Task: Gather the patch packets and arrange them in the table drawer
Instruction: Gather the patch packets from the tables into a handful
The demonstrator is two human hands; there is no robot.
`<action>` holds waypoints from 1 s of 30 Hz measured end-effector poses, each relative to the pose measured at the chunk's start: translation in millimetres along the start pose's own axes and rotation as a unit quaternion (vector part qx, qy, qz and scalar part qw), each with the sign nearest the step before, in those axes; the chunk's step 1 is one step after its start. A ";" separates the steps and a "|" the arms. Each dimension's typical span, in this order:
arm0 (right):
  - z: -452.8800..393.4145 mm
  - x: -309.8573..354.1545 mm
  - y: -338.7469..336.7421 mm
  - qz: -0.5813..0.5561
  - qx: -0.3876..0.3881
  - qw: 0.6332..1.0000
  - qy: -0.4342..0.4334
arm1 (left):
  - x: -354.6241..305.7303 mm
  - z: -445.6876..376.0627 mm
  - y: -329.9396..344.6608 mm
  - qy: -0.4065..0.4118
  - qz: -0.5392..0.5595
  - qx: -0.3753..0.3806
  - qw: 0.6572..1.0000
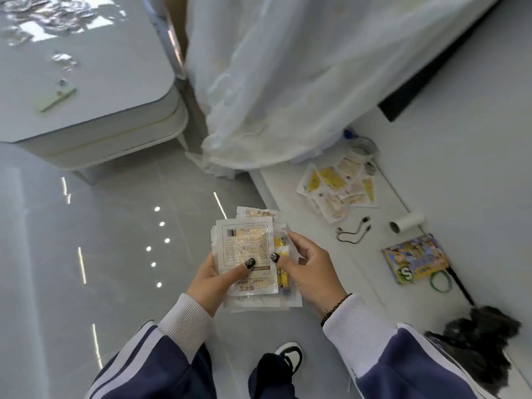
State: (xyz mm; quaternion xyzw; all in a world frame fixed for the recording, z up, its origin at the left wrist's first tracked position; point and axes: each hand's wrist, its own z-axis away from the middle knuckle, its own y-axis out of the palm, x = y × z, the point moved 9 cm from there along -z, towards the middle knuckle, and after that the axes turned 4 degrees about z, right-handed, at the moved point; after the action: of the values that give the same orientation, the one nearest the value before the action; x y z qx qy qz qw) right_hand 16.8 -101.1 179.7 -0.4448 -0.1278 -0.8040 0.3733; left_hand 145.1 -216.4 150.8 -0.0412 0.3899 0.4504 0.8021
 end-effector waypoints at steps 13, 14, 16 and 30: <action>-50.7 79.5 304.3 0.018 0.058 0.997 0.043 | -119.5 -2.6 -285.5 -0.005 0.041 -0.085 0.996; -54.7 83.1 325.8 0.017 0.063 0.997 0.045 | -126.0 -3.1 -306.2 -0.005 0.047 -0.093 0.994; -63.2 90.4 363.9 0.026 0.077 0.996 0.046 | -137.1 -4.1 -341.5 -0.002 0.060 -0.107 0.992; -173.4 153.4 585.3 0.109 0.183 0.977 0.028 | -227.7 -62.1 -542.9 0.000 0.110 -0.183 0.977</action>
State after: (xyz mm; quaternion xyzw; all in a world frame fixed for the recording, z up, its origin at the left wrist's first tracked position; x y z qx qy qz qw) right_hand 277.3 -672.0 130.9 -0.3577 -0.2135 -0.7334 0.5372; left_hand 452.2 -720.3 103.9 -0.1440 0.3032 0.5993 0.7267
